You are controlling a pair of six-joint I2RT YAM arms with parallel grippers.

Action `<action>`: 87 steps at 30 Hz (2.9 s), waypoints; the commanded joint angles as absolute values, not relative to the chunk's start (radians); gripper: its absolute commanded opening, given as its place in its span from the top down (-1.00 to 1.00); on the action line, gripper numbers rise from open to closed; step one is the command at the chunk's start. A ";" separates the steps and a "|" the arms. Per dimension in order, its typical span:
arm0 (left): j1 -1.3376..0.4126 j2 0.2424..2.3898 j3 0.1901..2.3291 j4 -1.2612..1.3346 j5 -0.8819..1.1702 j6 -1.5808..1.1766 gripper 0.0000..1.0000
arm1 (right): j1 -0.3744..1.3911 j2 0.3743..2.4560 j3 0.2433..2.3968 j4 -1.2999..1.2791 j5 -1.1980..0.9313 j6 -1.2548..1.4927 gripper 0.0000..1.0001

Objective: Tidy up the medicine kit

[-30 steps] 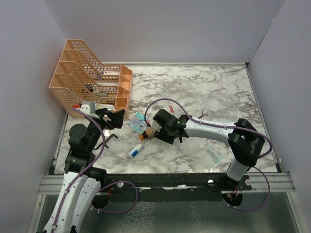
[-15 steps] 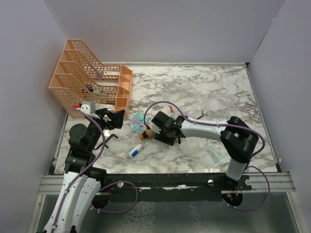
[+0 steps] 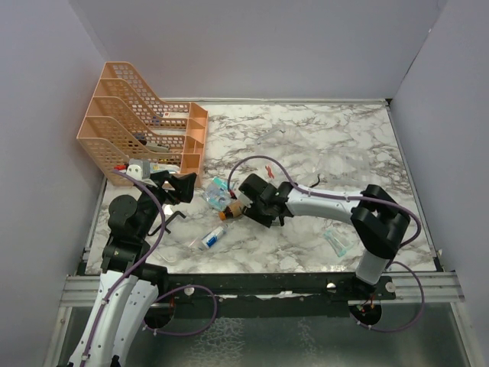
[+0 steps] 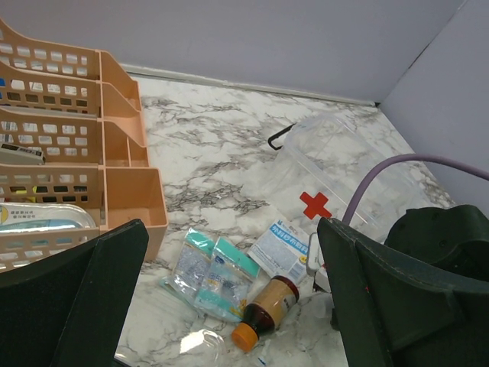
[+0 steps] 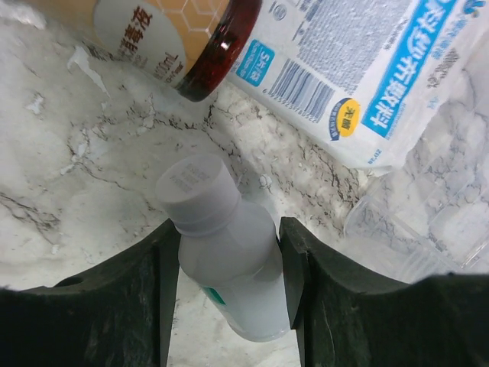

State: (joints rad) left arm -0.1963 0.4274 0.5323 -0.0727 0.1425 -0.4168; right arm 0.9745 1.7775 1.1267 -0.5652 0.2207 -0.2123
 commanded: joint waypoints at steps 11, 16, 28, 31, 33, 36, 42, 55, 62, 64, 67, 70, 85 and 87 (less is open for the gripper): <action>-0.193 0.457 0.505 0.049 0.406 -0.477 -0.98 | 0.980 1.358 1.004 -0.222 0.194 0.426 0.22; -0.194 0.528 0.501 0.066 0.450 -0.506 -0.98 | 0.981 1.253 0.936 -0.136 0.208 0.770 0.20; -0.355 0.780 0.450 0.066 0.450 -0.506 -0.98 | 0.980 1.169 0.819 0.010 0.210 1.169 0.20; -0.410 0.807 0.463 0.066 0.450 -0.506 -0.98 | 0.981 1.163 0.803 0.028 0.218 1.205 0.20; -0.434 0.814 0.458 0.066 0.450 -0.506 -0.98 | 0.979 1.159 0.797 0.031 0.223 1.220 0.20; -0.458 0.828 0.454 0.066 0.450 -0.506 -0.98 | 0.981 1.157 0.787 0.040 0.225 1.234 0.20; -0.502 0.847 0.461 0.066 0.450 -0.506 -0.98 | 0.980 1.180 0.793 0.046 0.229 1.230 0.20; -0.541 0.840 0.478 0.066 0.450 -0.506 -0.98 | 0.980 1.244 0.801 0.107 0.224 1.199 0.21; -0.577 0.861 0.488 0.446 0.450 -0.738 -0.98 | 0.979 1.275 0.781 0.220 0.147 1.211 0.21; -0.578 0.854 0.478 0.453 0.438 -0.897 -0.56 | 0.980 1.272 0.782 0.218 0.148 1.203 0.21; -0.578 0.839 0.465 0.452 0.611 -0.899 -0.29 | 0.980 1.264 0.780 0.217 0.144 1.197 0.23; -0.579 0.841 0.470 0.453 0.601 -0.894 -0.39 | 0.981 1.256 0.775 0.216 0.137 1.198 0.24; -0.578 0.880 0.455 0.440 0.583 -0.882 -0.03 | 0.979 1.225 0.759 0.241 0.113 1.202 0.25; -0.578 0.882 0.457 0.428 0.569 -0.859 0.06 | 0.980 1.215 0.751 0.247 0.098 1.186 0.19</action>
State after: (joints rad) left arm -0.5705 0.8822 0.4496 0.3668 0.5617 -0.8806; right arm 0.9691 1.2411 0.7738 0.1959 0.1661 1.1988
